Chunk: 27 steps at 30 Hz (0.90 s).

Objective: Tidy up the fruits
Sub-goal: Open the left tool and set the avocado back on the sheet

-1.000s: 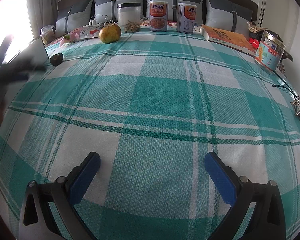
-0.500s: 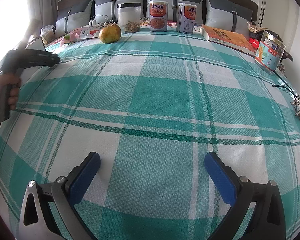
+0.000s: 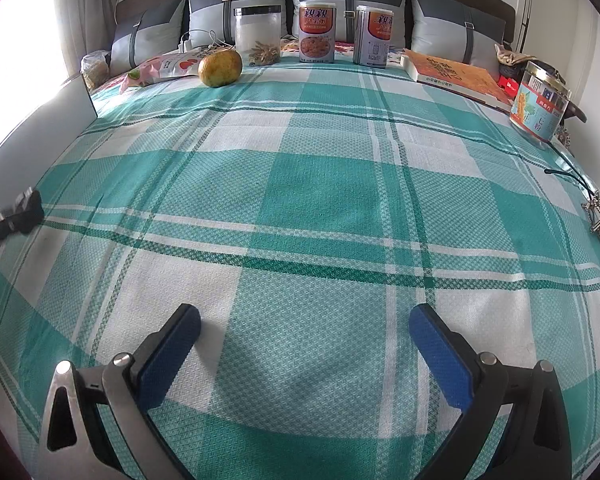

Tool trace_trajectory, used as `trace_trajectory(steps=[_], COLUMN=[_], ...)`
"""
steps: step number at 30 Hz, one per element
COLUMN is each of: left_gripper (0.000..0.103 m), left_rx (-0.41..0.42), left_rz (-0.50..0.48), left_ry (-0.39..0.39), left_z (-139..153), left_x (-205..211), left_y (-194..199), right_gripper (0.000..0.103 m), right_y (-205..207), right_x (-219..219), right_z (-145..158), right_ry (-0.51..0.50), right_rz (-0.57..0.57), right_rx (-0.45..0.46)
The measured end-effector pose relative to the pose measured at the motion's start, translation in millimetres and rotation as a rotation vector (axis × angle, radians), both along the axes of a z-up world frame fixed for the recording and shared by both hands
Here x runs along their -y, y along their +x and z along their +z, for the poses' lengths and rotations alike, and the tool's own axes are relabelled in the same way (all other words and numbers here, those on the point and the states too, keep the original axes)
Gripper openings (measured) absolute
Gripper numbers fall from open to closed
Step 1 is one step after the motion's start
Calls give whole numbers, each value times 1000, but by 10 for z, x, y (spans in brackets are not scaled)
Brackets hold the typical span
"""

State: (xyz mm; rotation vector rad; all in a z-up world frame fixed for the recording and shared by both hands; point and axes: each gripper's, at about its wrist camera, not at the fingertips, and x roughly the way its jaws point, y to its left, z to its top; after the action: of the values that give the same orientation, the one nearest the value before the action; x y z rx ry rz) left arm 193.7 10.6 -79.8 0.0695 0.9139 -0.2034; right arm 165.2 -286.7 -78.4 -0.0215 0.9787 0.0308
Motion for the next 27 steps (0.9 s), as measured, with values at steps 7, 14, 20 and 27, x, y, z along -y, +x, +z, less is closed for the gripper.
trace_trajectory(steps=[7, 14, 20, 27], left_gripper=[95, 97, 97, 97], left_rx=[-16, -11, -5, -3], left_rz=[75, 84, 90, 90], left_ry=[24, 37, 42, 41], left_z=[-110, -120, -119, -118], left_x=[-115, -98, -91, -95], left_y=[80, 51, 44, 42], right_gripper=[103, 103, 103, 103], right_y=[0, 1, 17, 1172], right_x=[0, -3, -48, -476], right_z=[0, 3, 29, 409], right_ry=[0, -2, -12, 67], right_rz=[0, 0, 39, 134], right_rx=[0, -2, -22, 107])
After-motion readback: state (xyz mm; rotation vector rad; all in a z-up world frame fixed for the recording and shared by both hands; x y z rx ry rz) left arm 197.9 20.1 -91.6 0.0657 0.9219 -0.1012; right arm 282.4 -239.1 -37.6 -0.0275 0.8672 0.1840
